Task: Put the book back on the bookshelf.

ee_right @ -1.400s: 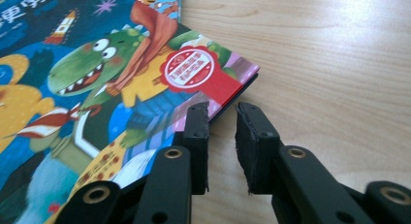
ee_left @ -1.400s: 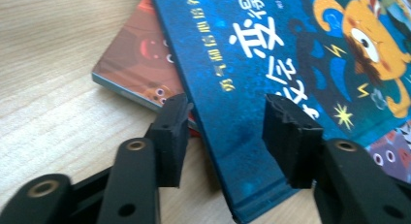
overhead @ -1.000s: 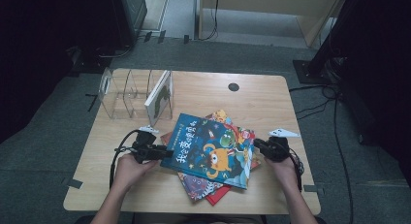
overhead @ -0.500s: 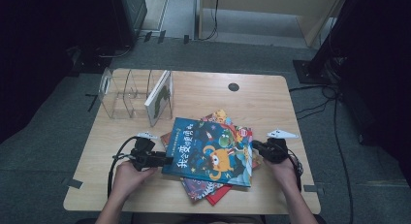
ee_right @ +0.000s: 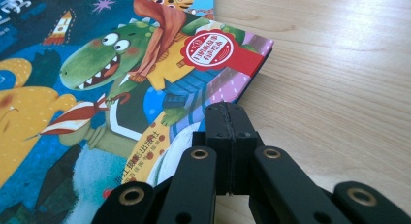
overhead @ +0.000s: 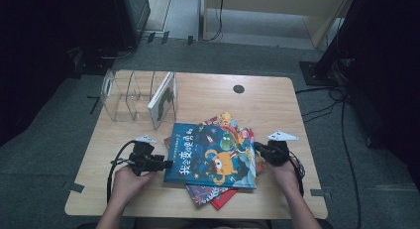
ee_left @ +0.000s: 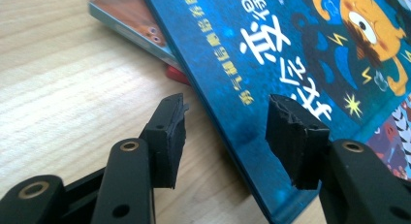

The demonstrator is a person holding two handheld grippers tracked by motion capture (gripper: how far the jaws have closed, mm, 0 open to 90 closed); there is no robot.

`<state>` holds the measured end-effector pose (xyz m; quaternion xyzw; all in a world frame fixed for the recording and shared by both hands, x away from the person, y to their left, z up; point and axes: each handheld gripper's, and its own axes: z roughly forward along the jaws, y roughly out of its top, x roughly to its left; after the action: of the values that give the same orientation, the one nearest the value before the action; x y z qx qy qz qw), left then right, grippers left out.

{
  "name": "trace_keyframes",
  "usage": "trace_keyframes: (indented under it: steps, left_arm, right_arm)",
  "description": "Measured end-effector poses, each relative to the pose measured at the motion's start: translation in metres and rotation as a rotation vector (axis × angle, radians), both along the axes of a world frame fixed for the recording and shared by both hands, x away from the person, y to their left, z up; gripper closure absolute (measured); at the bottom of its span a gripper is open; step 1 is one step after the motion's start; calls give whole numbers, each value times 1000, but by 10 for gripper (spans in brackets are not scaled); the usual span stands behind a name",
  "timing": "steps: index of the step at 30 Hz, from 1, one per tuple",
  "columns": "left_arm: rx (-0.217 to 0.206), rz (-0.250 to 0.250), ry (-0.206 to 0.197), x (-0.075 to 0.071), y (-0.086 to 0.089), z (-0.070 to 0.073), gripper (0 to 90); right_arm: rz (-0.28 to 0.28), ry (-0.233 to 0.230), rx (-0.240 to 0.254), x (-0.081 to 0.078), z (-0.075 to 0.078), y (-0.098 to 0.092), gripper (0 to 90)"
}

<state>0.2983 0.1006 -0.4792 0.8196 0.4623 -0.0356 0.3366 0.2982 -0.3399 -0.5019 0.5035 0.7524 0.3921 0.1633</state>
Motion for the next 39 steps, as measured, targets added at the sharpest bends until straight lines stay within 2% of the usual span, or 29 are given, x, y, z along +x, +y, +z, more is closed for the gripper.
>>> trace_keyframes:
  steps: [7, 10, 18, 27, 29, 34, 35, 36, 37, 39]
  left_arm:
    - [-10, 19, -2, 8, 5, -1, 448]
    - [-2, 23, -17, 10, 5, -1, 426]
    - [-2, 17, -8, 16, 2, -3, 395]
    - [-1, 32, 31, 22, 7, -7, 400]
    - [-16, 33, 50, 24, 9, -8, 406]
    - [-27, 31, 67, 28, 10, -9, 390]
    - [-42, 30, 92, 30, 9, -11, 390]
    - [-42, 30, 92, 30, 9, -11, 391]
    - [-63, 29, 115, 31, 8, -13, 398]
    - [-59, 27, 125, 32, 8, -12, 400]
  right_arm:
    - [8, 11, -2, -2, 1, 1, 900]
    - [19, 10, -11, -5, 1, 1, 897]
    - [23, 17, -6, -7, 2, 2, 900]
    - [65, 11, -8, -6, 1, 17, 900]
    - [70, 11, -7, -6, 1, 18, 900]
    - [90, -4, -19, -6, 1, 21, 900]
    - [93, -9, -31, -6, 1, 24, 900]
    - [93, -9, -31, -6, 1, 24, 900]
    - [93, -13, -31, -6, 1, 25, 900]
    - [92, -12, -31, -6, 1, 25, 900]
